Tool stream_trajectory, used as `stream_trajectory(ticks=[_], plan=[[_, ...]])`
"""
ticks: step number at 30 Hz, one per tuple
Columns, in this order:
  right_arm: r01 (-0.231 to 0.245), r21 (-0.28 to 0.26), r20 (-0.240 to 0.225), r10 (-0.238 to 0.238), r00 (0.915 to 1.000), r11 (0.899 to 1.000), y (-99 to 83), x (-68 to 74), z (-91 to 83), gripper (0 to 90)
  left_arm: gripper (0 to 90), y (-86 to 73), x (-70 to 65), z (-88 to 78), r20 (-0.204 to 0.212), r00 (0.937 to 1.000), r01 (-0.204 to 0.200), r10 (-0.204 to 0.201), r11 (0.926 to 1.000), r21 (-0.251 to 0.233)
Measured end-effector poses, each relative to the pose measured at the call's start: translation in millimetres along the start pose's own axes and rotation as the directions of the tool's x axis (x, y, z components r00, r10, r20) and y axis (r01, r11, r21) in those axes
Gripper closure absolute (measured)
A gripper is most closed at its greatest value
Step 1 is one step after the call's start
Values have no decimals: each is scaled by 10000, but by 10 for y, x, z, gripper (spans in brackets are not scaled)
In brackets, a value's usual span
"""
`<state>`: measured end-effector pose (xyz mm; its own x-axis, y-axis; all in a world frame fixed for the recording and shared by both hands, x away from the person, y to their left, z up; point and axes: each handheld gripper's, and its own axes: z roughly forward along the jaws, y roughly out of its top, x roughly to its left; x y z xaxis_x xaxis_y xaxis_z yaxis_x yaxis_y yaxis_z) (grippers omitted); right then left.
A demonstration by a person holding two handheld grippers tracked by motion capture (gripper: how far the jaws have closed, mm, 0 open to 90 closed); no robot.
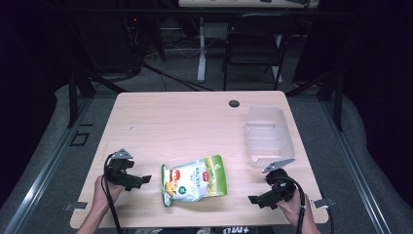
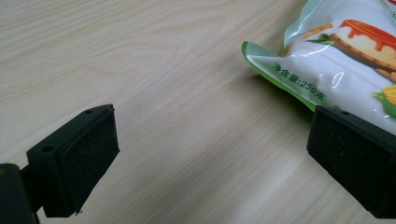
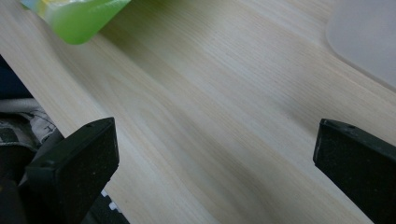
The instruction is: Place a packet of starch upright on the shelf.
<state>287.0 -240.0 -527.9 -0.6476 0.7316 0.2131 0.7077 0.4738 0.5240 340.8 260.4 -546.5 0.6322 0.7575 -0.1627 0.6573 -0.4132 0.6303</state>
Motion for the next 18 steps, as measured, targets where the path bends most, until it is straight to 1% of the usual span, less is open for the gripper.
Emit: stream_trajectory(ticks=[1, 3, 4, 5, 6, 8, 9, 10, 11, 12, 13, 15, 16, 18], plan=[[146, 65, -10, -146, 9999, 9999, 27, 21, 0, 0, 21, -6, 8, 13, -55, 10000, 9, -9, 10000, 20], [179, 42, -67, -178, 9998, 9998, 34, 28, 9, 0, 20, -9, 8, 25, -109, 9999, 22, -22, 10000, 37], [519, 125, -26, -518, 9987, 9986, 62, 56, 27, 0, 19, -8, 10, 32, -103, 9999, 52, -52, 10000, 24], [642, 224, 23, -643, 9979, 9977, 75, 64, 31, 0, 19, -8, 9, 30, -109, 9999, 45, -45, 10000, 32], [717, 233, -31, -716, 9974, 9972, 93, 75, 41, 0, 19, -9, 9, 28, -112, 9999, 41, -40, 10000, 34], [778, 203, -176, -775, 9968, 9968, 128, 112, 68, 0, 19, -15, 18, 24, -63, 10000, 49, -49, 10000, 38], [917, 304, -113, -914, 9957, 9953, 151, 128, 72, 0, 19, -20, 17, 23, -120, 9999, 84, -84, 10000, -10], [902, 226, -166, -898, 9958, 9957, 170, 144, 80, 0, 19, -23, 20, 19, -125, 9999, 72, -72, 10000, -6], [988, 268, -251, -981, 9949, 9948, 199, 157, 87, 0, 19, -23, 20, 19, -125, 9999, 72, -72, 10000, -6], [1043, 327, -213, -1036, 9944, 9940, 218, 166, 91, 0, 19, -23, 19, 17, -133, 9999, 106, -106, 9999, -24], [1050, 237, -127, -1047, 9944, 9942, 251, 190, 105, 0, 19, -23, 19, 17, -133, 9999, 106, -106, 9999, -24], [1179, 359, -240, -1171, 9928, 9924, 303, 217, 122, 0, 19, -13, 14, 24, -64, 10000, 38, -38, 10000, 36], [1175, 349, -222, -1167, 9929, 9925, 329, 229, 135, 0, 19, -11, 6, 29, -124, 9999, 48, -47, 10000, 35], [1287, 299, -279, -1279, 9914, 9912, 371, 256, 150, 0, 19, -8, 6, 31, -58, 10000, 5, -5, 10000, 63]])
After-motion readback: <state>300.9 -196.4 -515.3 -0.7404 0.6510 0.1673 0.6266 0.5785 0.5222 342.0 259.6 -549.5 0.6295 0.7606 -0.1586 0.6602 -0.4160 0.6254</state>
